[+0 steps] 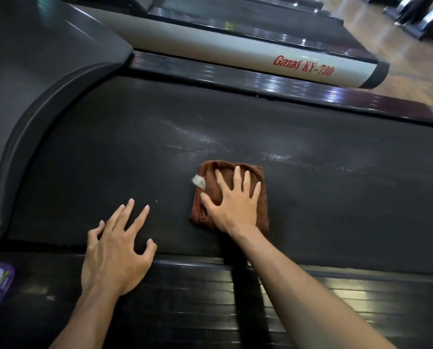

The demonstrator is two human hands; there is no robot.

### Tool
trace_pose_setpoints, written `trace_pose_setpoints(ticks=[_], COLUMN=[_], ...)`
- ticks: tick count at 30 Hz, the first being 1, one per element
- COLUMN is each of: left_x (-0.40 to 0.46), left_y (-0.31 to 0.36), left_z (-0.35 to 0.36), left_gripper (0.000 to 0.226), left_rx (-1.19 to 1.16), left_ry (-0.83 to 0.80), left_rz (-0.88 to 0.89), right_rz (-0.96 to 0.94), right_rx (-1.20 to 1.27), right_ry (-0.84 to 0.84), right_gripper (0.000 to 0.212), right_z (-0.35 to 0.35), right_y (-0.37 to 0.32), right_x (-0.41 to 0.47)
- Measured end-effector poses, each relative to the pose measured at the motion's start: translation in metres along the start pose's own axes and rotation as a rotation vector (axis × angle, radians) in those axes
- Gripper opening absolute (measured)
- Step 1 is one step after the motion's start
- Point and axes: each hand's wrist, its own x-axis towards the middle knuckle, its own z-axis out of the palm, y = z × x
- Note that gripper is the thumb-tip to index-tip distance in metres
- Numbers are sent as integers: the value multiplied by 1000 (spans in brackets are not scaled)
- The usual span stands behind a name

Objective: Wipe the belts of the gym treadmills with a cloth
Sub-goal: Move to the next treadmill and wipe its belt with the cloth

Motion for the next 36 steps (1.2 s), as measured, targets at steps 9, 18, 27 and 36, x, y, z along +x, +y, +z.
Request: trace_pose_setpoints(ticks=[9,18,27,36], left_x=[1,2,3,3], left_y=[-4,-6,-8,-10], left_z=[5,8,13,15], left_gripper=[77,77,77,77], left_rx=[-7,-14,-11,-4], left_ry=[6,21,26,27], left_rz=[9,12,18,19], right_rz=[121,36,140,16], right_rx=[-28,-39,-90,-66], right_ry=[16,-85,-44,-182], right_gripper=[86,82,91,83], right_z=[1,-2,-3,-6], right_y=[24,-20,31,-23], right_x=[-50,24,-46,47])
